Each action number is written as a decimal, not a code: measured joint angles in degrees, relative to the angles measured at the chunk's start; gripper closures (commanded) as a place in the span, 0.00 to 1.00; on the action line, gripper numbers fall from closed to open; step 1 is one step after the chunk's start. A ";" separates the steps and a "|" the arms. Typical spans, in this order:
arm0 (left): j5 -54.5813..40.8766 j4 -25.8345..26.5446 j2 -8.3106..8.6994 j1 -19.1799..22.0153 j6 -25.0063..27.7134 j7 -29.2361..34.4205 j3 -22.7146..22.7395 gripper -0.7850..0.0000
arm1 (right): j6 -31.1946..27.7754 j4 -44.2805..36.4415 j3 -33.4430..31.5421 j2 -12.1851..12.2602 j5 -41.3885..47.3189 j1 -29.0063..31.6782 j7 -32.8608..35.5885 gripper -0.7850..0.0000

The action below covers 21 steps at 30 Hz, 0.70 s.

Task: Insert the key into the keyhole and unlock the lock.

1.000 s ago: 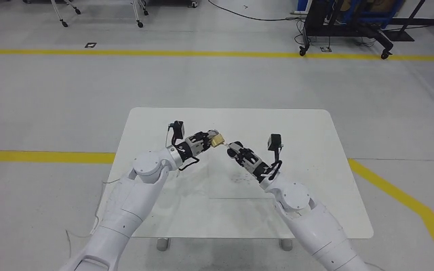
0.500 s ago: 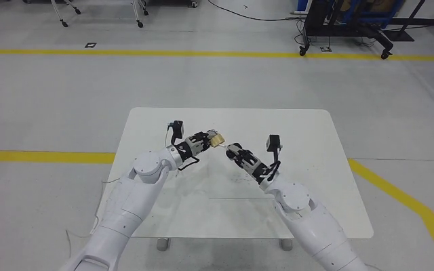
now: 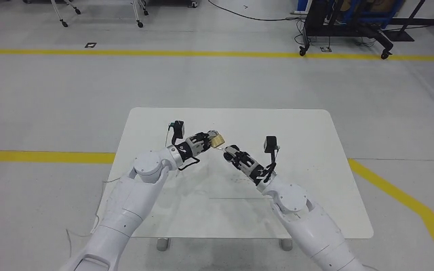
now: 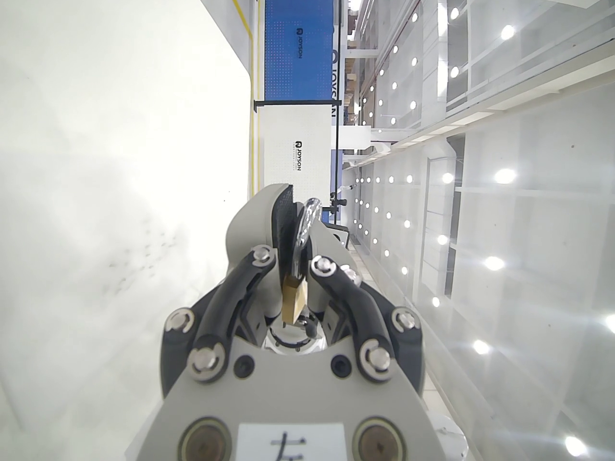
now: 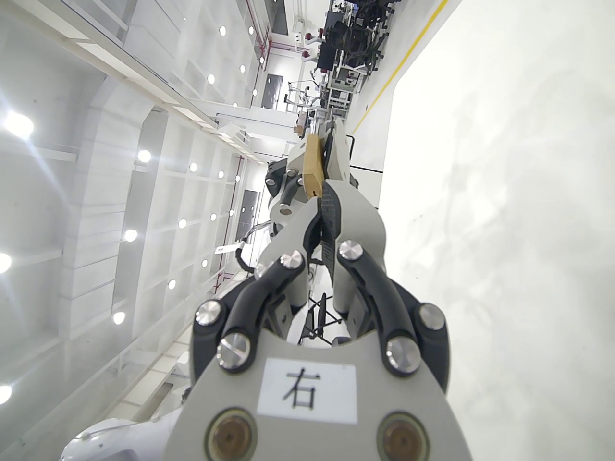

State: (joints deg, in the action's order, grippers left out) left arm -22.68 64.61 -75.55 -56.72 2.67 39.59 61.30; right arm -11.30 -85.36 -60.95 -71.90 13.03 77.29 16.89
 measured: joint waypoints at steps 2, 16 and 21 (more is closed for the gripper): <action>0.01 -0.09 -0.02 0.06 0.00 0.07 -0.01 1.00 | -0.02 -0.04 0.06 -0.06 0.00 -0.02 0.27 1.00; -1.25 -0.44 -0.23 -0.16 -1.96 -0.18 0.21 1.00 | -8.00 -0.23 -3.11 0.45 -13.39 -0.26 -4.13 1.00; -2.62 -1.61 -0.43 0.34 -6.15 1.22 -0.38 1.00 | -12.32 1.68 -3.07 0.70 -23.11 -1.52 -4.11 1.00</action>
State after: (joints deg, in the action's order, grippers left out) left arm -25.30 63.01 -75.98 -56.37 -3.48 40.82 60.92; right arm -23.61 -83.68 -64.02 -71.20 -10.07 75.77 12.78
